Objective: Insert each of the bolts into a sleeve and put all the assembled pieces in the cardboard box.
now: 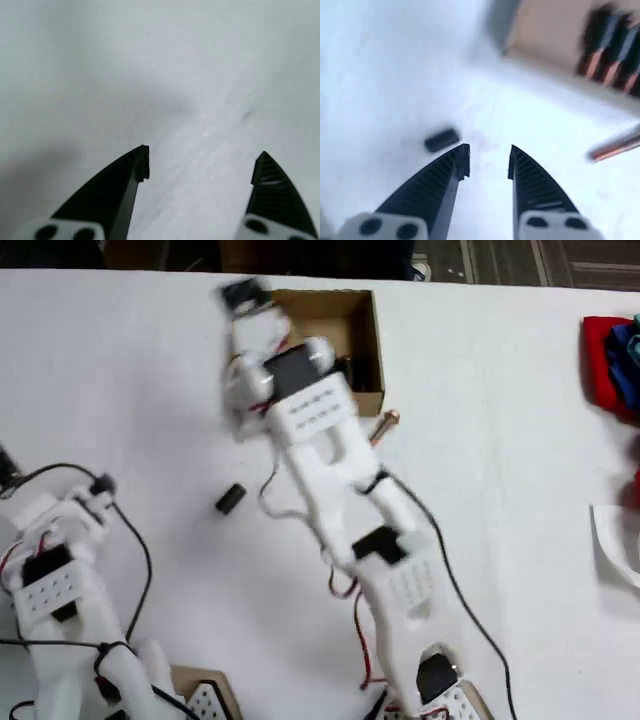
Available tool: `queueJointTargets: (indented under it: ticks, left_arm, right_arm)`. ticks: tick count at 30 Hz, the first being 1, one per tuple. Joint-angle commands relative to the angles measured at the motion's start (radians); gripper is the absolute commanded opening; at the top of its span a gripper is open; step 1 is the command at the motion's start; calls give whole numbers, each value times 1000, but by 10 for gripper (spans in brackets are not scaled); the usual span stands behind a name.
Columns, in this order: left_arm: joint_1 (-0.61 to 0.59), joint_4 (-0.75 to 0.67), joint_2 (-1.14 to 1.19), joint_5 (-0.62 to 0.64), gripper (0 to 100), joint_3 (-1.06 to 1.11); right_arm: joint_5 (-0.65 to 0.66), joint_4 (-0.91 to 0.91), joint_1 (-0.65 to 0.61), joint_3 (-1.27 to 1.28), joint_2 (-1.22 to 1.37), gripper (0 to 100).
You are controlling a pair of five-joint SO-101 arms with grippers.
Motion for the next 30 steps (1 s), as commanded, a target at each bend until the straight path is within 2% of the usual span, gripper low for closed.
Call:
queueJointTargets:
  ticks: [1,5,7,19,24,30]
  left_arm:
    - [-87,-41,-6,124,331,-42]
    - [-112,-41,-5,206,331,-42]
    - [-110,-41,-5,206,331,-42]
    - [-109,-41,-5,206,331,-41]
    - [-109,-41,-5,206,331,-36]
    - [-109,-138,-5,206,331,15]
  right_arm:
    - [-95,-110,-27,229,-101,115]
    - [-404,-263,-31,296,-28,118]
    - [-476,-300,-44,295,13,119]
    - [-646,-315,-77,161,173,119]
    - [-655,-311,-131,84,237,119]
    - [-678,-295,-179,55,303,119]
